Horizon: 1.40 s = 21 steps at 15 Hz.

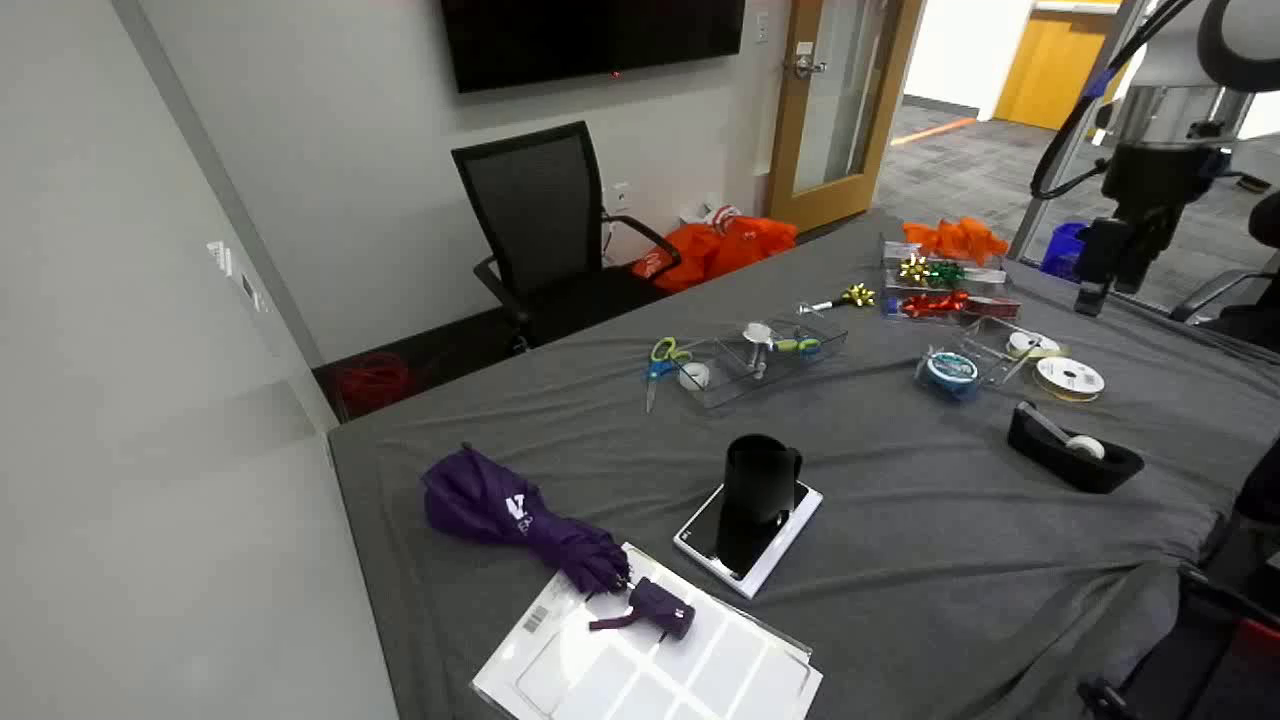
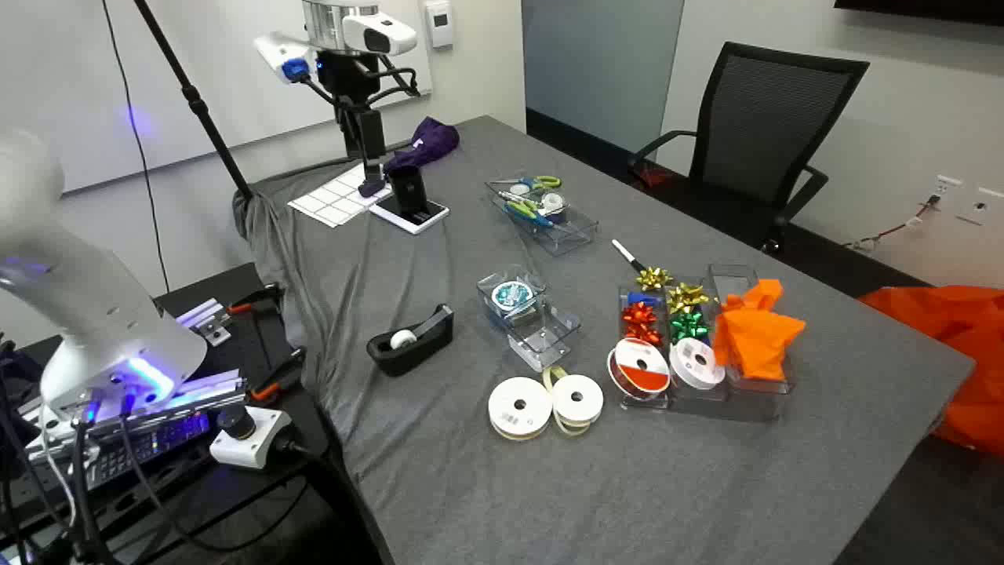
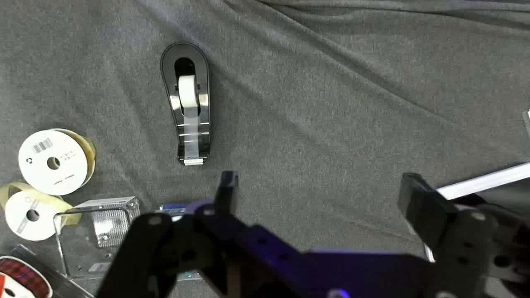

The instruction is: Pick up the square clear container and pour out its contents onto the table

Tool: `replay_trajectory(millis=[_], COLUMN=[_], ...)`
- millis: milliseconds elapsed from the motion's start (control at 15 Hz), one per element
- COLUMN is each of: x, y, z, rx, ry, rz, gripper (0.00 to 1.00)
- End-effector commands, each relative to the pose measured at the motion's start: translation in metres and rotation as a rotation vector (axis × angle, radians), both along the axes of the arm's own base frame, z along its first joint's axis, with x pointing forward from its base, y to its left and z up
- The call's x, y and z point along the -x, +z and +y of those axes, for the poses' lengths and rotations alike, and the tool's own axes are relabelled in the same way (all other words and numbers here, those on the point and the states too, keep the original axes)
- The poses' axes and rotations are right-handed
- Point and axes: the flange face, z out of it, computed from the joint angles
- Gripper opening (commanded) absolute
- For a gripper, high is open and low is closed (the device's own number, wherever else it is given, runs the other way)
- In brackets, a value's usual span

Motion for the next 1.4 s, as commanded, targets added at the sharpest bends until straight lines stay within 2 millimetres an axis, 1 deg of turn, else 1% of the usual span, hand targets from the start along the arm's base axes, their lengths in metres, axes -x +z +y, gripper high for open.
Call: replay_trajectory(millis=[0,67,200,400,600,933,1000,1133,1333], x=[0.000,0.000,-0.008,-0.020,-0.029,-0.050,-0.055,-0.065,-0.074], y=[0.000,0.000,-0.005,-0.013,-0.027,-0.065,-0.072,-0.094,-0.125], z=[0.000,0.000,-0.010,-0.036,-0.070,-0.134,-0.143,-0.164,-0.186], rx=[0.000,0.000,-0.071,-0.190,-0.291,-0.337,-0.333,-0.306,-0.234], ry=[0.000,0.000,-0.079,-0.225,-0.382,-0.694,-0.743,-0.845,-0.949], rz=[0.001,0.001,-0.044,-0.106,-0.163,-0.250,-0.264,-0.283,-0.285], gripper=[1.00,1.00,1.00,1.00,1.00,1.00,1.00,1.00,1.00])
